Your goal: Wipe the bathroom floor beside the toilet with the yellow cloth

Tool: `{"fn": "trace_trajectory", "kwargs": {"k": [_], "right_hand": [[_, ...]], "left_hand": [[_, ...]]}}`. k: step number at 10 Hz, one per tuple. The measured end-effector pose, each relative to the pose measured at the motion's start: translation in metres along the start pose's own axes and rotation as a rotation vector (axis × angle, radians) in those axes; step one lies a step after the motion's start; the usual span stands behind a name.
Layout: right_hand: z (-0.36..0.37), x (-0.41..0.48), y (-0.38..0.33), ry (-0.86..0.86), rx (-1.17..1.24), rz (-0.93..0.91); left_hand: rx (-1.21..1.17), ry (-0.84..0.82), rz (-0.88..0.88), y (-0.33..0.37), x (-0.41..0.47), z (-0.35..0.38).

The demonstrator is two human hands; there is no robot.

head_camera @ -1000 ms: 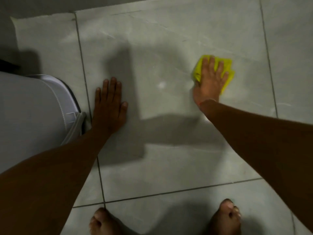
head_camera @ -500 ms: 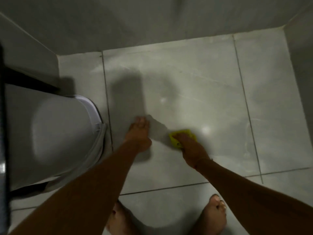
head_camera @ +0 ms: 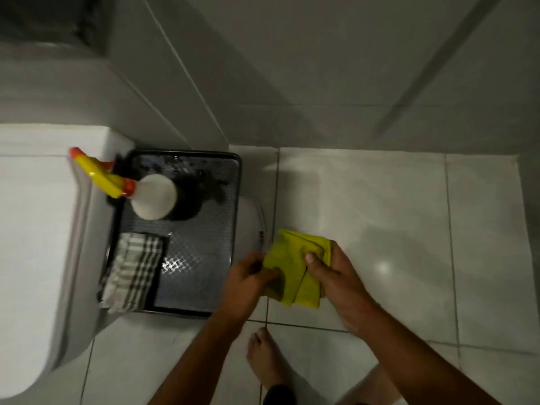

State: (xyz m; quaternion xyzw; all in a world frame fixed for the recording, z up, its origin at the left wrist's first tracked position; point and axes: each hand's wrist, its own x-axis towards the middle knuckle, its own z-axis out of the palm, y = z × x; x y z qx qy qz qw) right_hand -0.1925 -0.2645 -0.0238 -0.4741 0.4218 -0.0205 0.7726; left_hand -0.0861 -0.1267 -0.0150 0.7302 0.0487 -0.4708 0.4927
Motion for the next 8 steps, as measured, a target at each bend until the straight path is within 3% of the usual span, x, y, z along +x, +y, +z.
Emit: {"fn": "trace_trajectory", "kwargs": {"k": [1,3,5,7,8], "right_hand": [[0.054,0.003,-0.003,-0.035,-0.157,-0.022],[0.130,0.037,0.018,0.000,-0.941,-0.203],[0.161,0.058,0.038,0.082,-1.292,-0.308],[0.148,0.035,0.013,0.020,-1.185,-0.228],[0.124,-0.005,-0.032,0.150,-0.769,-0.234]], "left_hand": [[0.004,0.108,0.027,0.008,-0.016,-0.059],[0.101,0.356,-0.021,-0.011,-0.012,-0.134],[0.249,0.446,-0.126,-0.039,0.010,-0.148],[0.636,0.503,-0.086,-0.037,0.010,-0.138],[0.960,0.566,-0.044,-0.011,-0.010,-0.122]]}}
